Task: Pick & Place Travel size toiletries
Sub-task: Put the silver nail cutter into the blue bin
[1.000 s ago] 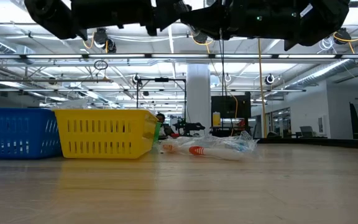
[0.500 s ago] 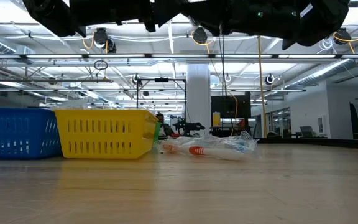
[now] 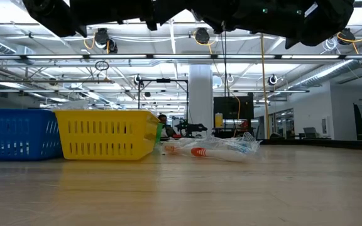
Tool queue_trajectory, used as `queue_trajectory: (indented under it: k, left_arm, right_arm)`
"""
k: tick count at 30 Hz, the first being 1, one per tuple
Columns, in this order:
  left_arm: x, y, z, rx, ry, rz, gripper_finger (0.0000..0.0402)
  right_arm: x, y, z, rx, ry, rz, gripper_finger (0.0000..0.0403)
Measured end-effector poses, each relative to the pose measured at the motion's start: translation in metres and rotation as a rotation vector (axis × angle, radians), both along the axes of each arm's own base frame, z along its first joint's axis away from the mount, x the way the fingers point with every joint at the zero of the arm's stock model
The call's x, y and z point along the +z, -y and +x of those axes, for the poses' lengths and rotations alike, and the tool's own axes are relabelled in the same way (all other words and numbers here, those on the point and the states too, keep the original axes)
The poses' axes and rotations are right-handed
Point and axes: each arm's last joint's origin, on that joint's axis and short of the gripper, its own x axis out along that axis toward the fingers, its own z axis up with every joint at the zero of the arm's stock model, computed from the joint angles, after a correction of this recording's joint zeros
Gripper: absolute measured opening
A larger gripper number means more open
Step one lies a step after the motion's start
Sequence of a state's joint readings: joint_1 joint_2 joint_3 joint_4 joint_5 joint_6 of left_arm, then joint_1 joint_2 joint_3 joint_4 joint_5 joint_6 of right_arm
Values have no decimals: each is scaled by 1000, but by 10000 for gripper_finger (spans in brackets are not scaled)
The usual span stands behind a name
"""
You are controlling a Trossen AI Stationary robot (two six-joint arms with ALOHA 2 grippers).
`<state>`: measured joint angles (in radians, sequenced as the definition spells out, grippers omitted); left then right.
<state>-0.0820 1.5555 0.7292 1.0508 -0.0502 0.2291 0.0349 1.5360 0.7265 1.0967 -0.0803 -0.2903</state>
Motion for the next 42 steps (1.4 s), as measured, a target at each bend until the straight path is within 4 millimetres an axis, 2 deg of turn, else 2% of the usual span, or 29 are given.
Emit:
queue_trajectory:
  k: [3,12,16,21,27,31,37,42]
  left_arm:
    - [0,3,0,-2,2,34,246]
    - [2,6,-1,-9,23,50,90]
    - [2,6,-1,0,25,47,41]
    - [1,6,-1,-4,21,53,40]
    - [3,6,-2,0,22,52,40]
    - [13,5,-9,12,1,49,40]
    - [26,7,-31,68,-165,15,40]
    - [28,15,-61,90,-390,-105,40]
  right_arm:
    - [0,0,0,0,0,-2,40]
    - [-2,1,0,-6,-19,-3,40]
    - [-2,5,0,-13,-32,17,41]
    - [-4,5,1,-10,-48,25,59]
    - [-11,6,2,-53,-116,52,109]
    - [-13,8,-1,-119,-197,60,155]
    - [0,11,-19,-218,-306,105,221]
    - [13,15,-42,-350,-395,139,240]
